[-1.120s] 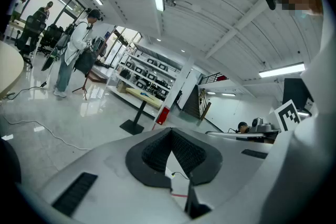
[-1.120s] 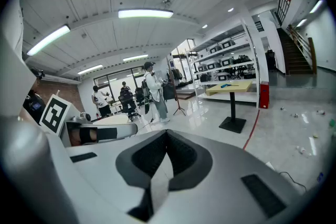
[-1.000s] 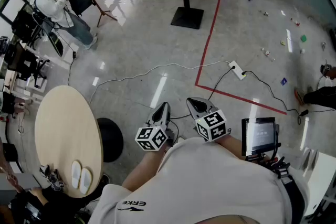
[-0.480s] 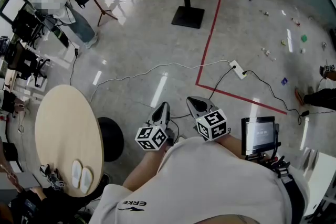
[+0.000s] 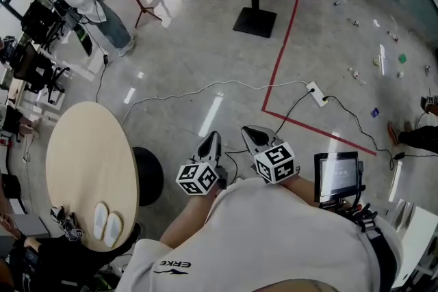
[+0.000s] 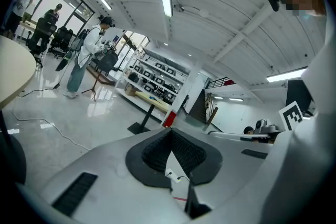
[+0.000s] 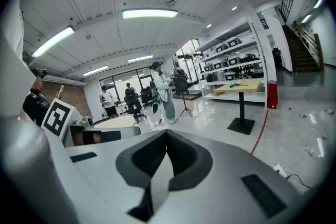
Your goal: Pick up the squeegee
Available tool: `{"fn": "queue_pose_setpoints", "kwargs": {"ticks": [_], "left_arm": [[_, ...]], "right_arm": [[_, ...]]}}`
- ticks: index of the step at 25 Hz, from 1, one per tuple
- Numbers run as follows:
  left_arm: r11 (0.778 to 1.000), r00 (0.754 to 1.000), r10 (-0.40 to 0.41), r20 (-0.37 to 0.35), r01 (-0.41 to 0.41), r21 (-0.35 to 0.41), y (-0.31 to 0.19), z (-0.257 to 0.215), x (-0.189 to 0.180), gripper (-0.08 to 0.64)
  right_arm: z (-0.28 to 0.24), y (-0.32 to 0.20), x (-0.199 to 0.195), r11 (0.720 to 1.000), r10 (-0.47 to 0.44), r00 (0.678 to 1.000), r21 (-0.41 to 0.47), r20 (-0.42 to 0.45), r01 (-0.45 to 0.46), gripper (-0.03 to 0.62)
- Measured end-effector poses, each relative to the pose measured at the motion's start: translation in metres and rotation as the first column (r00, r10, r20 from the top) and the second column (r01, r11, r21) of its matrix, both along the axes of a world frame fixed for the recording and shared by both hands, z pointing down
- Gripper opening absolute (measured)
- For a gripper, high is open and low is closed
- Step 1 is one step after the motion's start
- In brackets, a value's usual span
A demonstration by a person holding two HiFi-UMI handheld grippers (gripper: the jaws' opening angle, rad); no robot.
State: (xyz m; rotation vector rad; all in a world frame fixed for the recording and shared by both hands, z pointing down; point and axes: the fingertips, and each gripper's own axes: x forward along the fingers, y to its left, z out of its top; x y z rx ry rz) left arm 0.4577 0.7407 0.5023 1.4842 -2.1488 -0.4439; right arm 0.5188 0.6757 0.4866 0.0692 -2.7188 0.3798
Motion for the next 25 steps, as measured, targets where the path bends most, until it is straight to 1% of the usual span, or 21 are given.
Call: {"fn": "queue_pose_setpoints", "kwargs": {"ticks": [9, 15, 20, 25], "left_arm": [[0.994, 0.994, -0.106, -0.001, 0.106, 0.010, 0.056, 0.002, -0.041, 0.005], [0.986, 0.986, -0.165, -0.024, 0.165, 0.006, 0.096, 0.009, -0.064, 0.005], [0.979, 0.979, -0.203, -0.034, 0.203, 0.007, 0.113, 0.009, -0.078, 0.005], [0.973, 0.973, -0.229, -0.037, 0.229, 0.010, 0.116, 0.003, -0.095, 0.005]], "right_arm": [[0.001, 0.051, -0.046, 0.995, -0.100, 0.995, 0.011, 0.006, 0.100, 0.002], [0.005, 0.086, -0.074, 0.986, -0.166, 0.986, 0.018, -0.011, 0.166, 0.002], [0.005, 0.100, -0.088, 0.979, -0.203, 0.979, 0.029, -0.027, 0.204, 0.002], [0.001, 0.101, -0.106, 0.975, -0.221, 0.975, 0.031, -0.031, 0.222, 0.002]]}}
